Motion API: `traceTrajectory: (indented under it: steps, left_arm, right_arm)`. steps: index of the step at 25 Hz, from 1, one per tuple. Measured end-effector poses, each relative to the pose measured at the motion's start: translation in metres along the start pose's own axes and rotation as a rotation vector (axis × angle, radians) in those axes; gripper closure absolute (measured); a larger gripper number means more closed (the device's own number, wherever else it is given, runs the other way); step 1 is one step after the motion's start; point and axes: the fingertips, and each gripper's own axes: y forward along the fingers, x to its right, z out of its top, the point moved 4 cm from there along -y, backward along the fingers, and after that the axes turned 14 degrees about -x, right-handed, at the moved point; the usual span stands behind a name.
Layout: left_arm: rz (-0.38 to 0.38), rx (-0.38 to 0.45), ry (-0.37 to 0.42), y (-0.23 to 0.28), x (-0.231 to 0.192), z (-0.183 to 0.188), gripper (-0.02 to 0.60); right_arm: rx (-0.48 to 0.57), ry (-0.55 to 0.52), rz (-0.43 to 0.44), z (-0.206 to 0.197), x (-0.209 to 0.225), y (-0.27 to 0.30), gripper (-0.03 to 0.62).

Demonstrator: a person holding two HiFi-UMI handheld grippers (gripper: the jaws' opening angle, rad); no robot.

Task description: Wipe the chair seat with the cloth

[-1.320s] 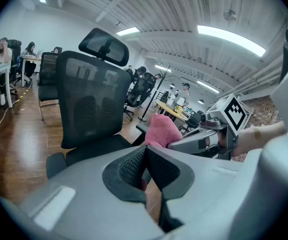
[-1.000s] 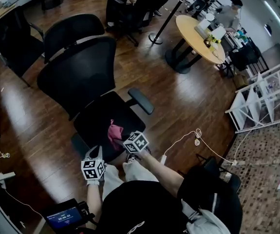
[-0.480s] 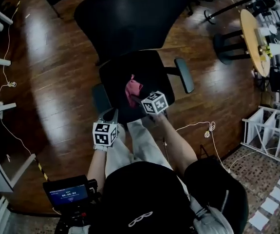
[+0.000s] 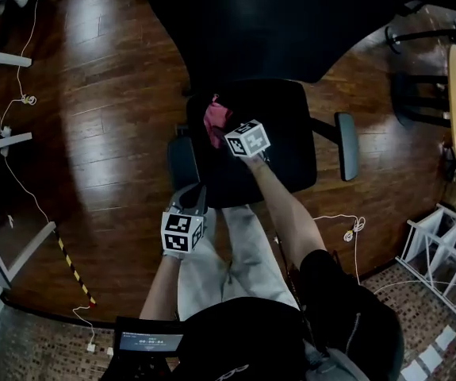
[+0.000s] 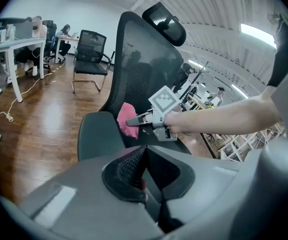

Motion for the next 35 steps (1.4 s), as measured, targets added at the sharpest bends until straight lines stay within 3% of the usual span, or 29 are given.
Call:
traceTrajectory:
  steps: [8,16,20,27,35]
  left_arm:
    - [0.018,-0.020,-0.052,0.010,-0.008,-0.012,0.588]
    - [0.056,-0.081,-0.071,0.011,-0.012,-0.014,0.588]
    - [0.065,-0.085,-0.094,0.010,-0.013,-0.015,0.588]
    - [0.094,-0.072,-0.076,0.009,-0.012,-0.015,0.588]
    - [0.094,-0.077,-0.082,0.010,-0.014,-0.014,0.588]
  right_arm:
    - [-0.023,-0.070,0.095,0.043,0.004,0.073,0.530]
    - [-0.038,-0.078,0.107,0.045,0.034,0.090,0.529]
    - [-0.054,-0.057,0.015,0.036,0.068,0.076,0.530]
    - [-0.054,0.083,-0.127,-0.002,0.155,0.032,0.528]
    - [-0.075,0.136,-0.322,-0.041,0.233,-0.026,0.528]
